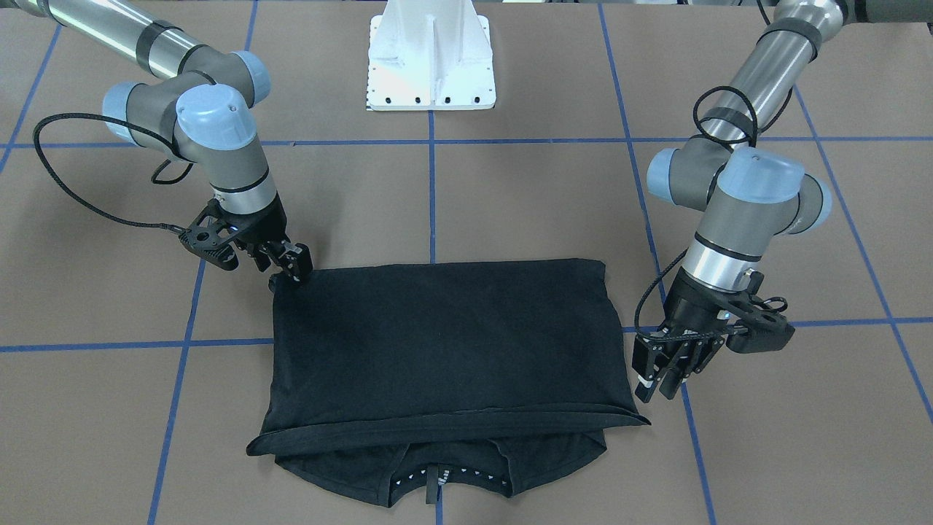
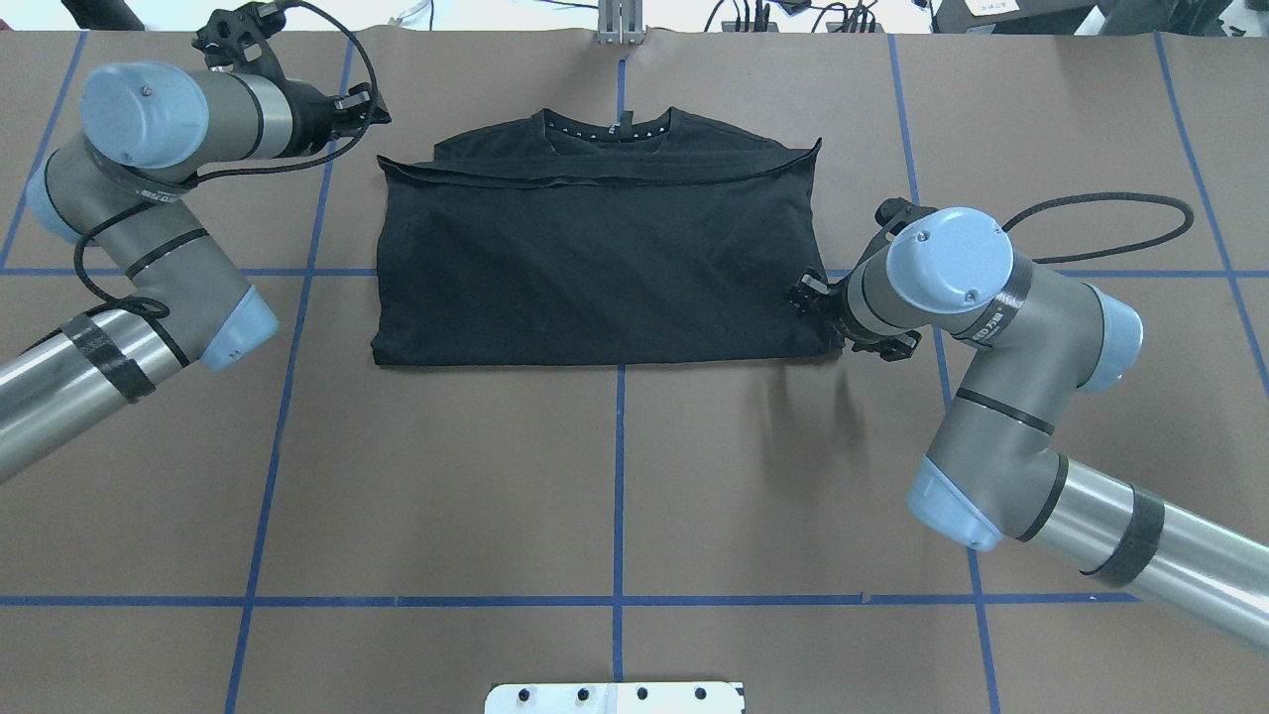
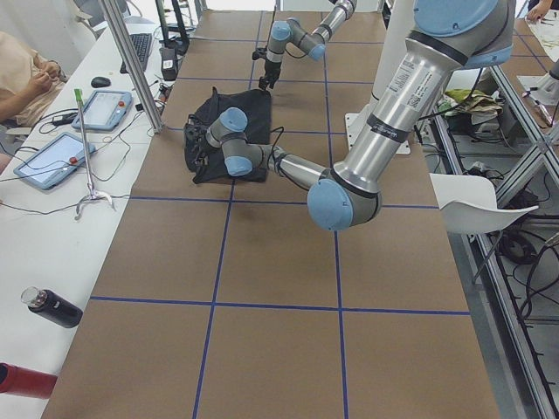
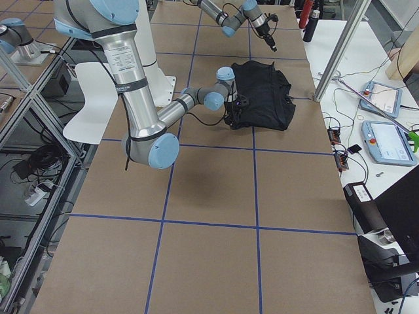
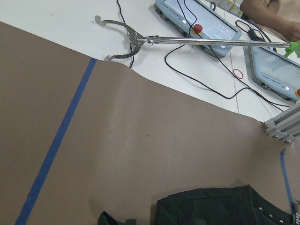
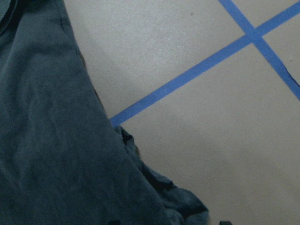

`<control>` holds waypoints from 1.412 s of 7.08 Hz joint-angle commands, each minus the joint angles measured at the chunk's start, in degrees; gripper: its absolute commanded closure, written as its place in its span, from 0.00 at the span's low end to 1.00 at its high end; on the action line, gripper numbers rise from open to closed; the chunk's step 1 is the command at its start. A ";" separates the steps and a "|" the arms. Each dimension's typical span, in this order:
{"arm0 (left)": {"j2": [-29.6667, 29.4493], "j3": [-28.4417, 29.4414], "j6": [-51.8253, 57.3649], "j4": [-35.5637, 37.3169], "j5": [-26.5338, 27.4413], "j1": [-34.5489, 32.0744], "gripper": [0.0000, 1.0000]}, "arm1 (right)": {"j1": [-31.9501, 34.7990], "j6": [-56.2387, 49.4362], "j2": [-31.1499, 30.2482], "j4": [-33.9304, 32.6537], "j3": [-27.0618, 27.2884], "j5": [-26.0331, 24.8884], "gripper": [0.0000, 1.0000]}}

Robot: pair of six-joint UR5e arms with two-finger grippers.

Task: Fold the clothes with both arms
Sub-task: 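Move the right gripper to the folded shirt's side edge and grasp it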

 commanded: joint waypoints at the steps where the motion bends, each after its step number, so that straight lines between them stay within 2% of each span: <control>1: 0.05 -0.26 0.00 0.01 0.00 0.00 0.49 | -0.27 0.07 0.23 -0.09 -0.50 -0.12 0.95; 2: 0.05 -0.26 0.09 0.01 0.00 0.00 0.49 | -0.18 0.07 0.23 -0.09 -0.50 -0.03 1.00; 3: -0.04 -0.26 0.09 0.09 0.00 0.00 0.49 | -0.18 0.07 0.23 -0.09 -0.42 0.06 1.00; 5: -0.13 -0.26 0.00 0.09 -0.09 0.00 0.49 | 0.08 0.85 -2.73 -0.26 5.96 0.67 1.00; 7: -0.21 -0.87 0.00 0.09 -0.17 0.00 0.49 | -1.31 7.85 -9.49 -0.09 17.19 7.14 1.00; 9: 0.14 -4.55 -1.13 0.27 -0.61 -0.09 0.49 | -9.98 16.91 -9.70 0.00 23.03 10.85 1.00; 10: 0.05 -5.26 -2.36 0.36 -0.70 0.00 0.49 | -11.33 20.34 -9.96 0.00 24.18 18.62 1.00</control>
